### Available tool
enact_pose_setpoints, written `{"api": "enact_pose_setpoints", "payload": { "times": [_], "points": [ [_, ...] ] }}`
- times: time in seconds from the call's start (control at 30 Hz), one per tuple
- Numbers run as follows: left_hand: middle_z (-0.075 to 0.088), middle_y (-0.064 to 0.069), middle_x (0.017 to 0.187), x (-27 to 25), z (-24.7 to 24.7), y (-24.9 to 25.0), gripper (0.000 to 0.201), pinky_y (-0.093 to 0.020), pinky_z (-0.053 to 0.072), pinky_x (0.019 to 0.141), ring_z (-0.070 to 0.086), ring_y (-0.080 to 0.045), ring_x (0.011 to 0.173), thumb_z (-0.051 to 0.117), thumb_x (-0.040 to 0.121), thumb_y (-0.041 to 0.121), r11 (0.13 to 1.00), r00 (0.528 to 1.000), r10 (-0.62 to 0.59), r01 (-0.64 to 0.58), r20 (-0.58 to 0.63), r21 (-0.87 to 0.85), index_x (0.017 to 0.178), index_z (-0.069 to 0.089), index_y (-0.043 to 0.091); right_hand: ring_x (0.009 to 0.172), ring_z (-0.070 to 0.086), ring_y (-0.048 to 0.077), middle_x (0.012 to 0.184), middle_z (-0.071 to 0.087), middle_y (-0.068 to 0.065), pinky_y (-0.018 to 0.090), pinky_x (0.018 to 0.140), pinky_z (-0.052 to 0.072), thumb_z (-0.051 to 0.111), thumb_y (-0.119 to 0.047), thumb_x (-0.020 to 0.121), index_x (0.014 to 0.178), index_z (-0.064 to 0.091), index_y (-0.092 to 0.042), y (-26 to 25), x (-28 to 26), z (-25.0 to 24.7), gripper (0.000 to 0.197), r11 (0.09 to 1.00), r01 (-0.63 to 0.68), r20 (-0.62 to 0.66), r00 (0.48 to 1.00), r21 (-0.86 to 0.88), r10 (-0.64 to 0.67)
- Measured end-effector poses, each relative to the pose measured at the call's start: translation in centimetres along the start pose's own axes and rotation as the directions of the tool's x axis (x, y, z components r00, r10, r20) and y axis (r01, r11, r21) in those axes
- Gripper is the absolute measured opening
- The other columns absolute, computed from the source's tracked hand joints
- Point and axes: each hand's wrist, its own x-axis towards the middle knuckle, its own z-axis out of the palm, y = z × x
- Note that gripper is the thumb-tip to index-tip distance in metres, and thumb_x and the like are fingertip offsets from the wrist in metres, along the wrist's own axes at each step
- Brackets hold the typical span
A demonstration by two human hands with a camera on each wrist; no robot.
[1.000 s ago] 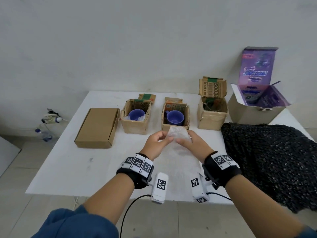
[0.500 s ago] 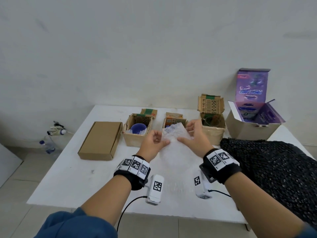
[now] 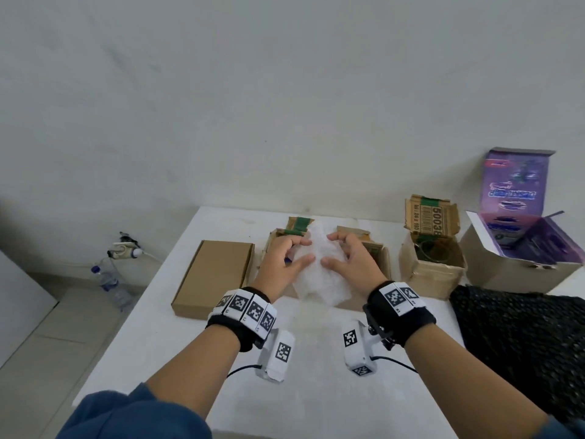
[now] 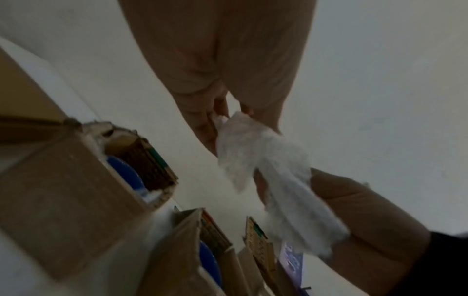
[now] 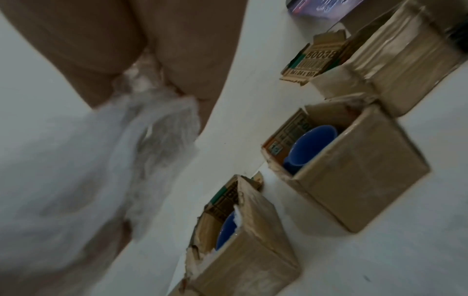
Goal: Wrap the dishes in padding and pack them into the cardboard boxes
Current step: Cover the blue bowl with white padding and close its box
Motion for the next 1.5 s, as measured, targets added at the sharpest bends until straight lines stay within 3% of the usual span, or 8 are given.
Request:
{"api": "enact_pose_setpoints", "payload": {
  "times": [0.1, 0.23, 0.47, 0.6, 0.77, 1.0, 1.17, 1.5],
  "points": [
    [0.056, 0.008, 0.121, 2.3, -2.6, -1.6, 0.052, -0.034, 0.051, 0.093, 0.056, -0.012, 0.112, 0.079, 0.061, 0.053, 0.996, 0.98, -0.082, 0.086, 0.181, -0.011, 0.108, 0.057, 0.047, 0.107, 0.061, 0.024, 0.122, 0.058, 0.012, 0.043, 0.09, 0.053, 0.072, -0.01, 0.08, 0.114, 0.049, -0.03, -0.2, 3.4, 1.2, 0.046, 0.999, 0.006, 0.053, 0.999, -0.047, -0.004],
    [0.057, 0.008, 0.118, 6.0, -5.8, -3.1, 0.058, -0.026, 0.049, 0.093, 0.055, -0.011, 0.11, 0.083, 0.067, 0.026, 0.989, 0.971, -0.118, 0.095, 0.21, 0.114, 0.119, 0.058, 0.024, 0.122, 0.053, 0.02, 0.136, 0.05, 0.005, 0.044, 0.102, 0.046, 0.074, -0.007, 0.077, 0.138, 0.039, -0.02, -0.1, 6.7, 2.5, 0.071, 0.997, -0.01, 0.232, 0.972, -0.083, 0.029],
    [0.062, 0.007, 0.089, 10.8, -7.3, -6.7, 0.025, -0.011, 0.04, 0.072, 0.056, 0.0, 0.081, 0.073, 0.079, 0.015, 0.978, 0.959, -0.049, -0.011, 0.28, 0.208, 0.103, 0.066, 0.012, 0.096, 0.05, 0.011, 0.107, 0.048, -0.004, 0.016, 0.083, 0.042, 0.076, -0.02, 0.075, 0.112, 0.064, -0.018, 0.1, 11.5, 5.9, 0.038, 0.882, 0.035, -0.074, 0.994, -0.469, -0.079],
    [0.052, 0.003, 0.101, 12.1, -7.1, -9.8, 0.036, -0.026, 0.042, 0.083, 0.047, -0.011, 0.095, 0.077, 0.075, 0.029, 0.931, 0.985, 0.012, -0.074, 0.171, 0.357, 0.107, 0.066, 0.02, 0.09, 0.046, 0.012, 0.106, 0.053, 0.001, 0.021, 0.08, 0.035, 0.069, -0.027, 0.083, 0.105, 0.062, -0.013, 0.8, 13.5, 6.7, 0.027, 0.717, -0.007, -0.089, 0.993, -0.697, -0.077],
    [0.05, 0.004, 0.103, 11.6, -6.8, -12.3, 0.04, -0.013, 0.04, 0.064, 0.051, -0.006, 0.081, 0.078, 0.074, 0.029, 0.947, 0.984, -0.146, 0.108, 0.103, 0.304, 0.105, 0.055, 0.019, 0.083, 0.052, 0.017, 0.115, 0.05, 0.003, 0.025, 0.073, 0.044, 0.056, -0.007, 0.086, 0.112, 0.049, -0.016, 2.7, 14.9, 7.8, 0.029, 0.618, -0.054, -0.107, 0.993, -0.784, -0.049],
    [0.044, -0.004, 0.111, 11.5, -6.5, -13.8, 0.03, -0.021, 0.044, 0.093, 0.053, -0.016, 0.099, 0.06, 0.091, 0.02, 0.969, 0.956, -0.165, 0.112, 0.243, 0.22, 0.12, 0.062, 0.014, 0.096, 0.056, 0.025, 0.122, 0.049, 0.005, 0.025, 0.079, 0.044, 0.06, -0.001, 0.081, 0.113, 0.054, -0.014, 5.2, 15.8, 9.1, 0.034, 0.578, -0.014, -0.016, 1.0, -0.816, 0.0],
    [0.046, -0.001, 0.111, 11.1, -6.5, -14.3, 0.042, -0.008, 0.045, 0.073, 0.054, -0.013, 0.091, 0.071, 0.081, 0.017, 0.98, 0.961, -0.149, 0.113, 0.232, 0.162, 0.119, 0.054, 0.014, 0.114, 0.049, 0.021, 0.123, 0.055, 0.006, 0.025, 0.097, 0.034, 0.057, -0.018, 0.088, 0.122, 0.057, -0.011, 5.6, 15.2, 8.7, 0.035, 0.637, 0.08, 0.103, 0.995, -0.767, 0.0],
    [0.046, 0.0, 0.12, 10.8, -6.5, -14.8, 0.049, -0.015, 0.047, 0.072, 0.054, -0.012, 0.095, 0.071, 0.081, 0.014, 0.982, 0.954, -0.177, 0.153, 0.244, 0.114, 0.124, 0.047, 0.015, 0.116, 0.05, 0.029, 0.126, 0.057, 0.007, 0.038, 0.096, 0.044, 0.046, -0.007, 0.09, 0.122, 0.054, -0.013, 5.4, 17.6, 9.6, 0.034, 0.318, 0.196, 0.279, 0.93, -0.928, 0.24]
  ]
}}
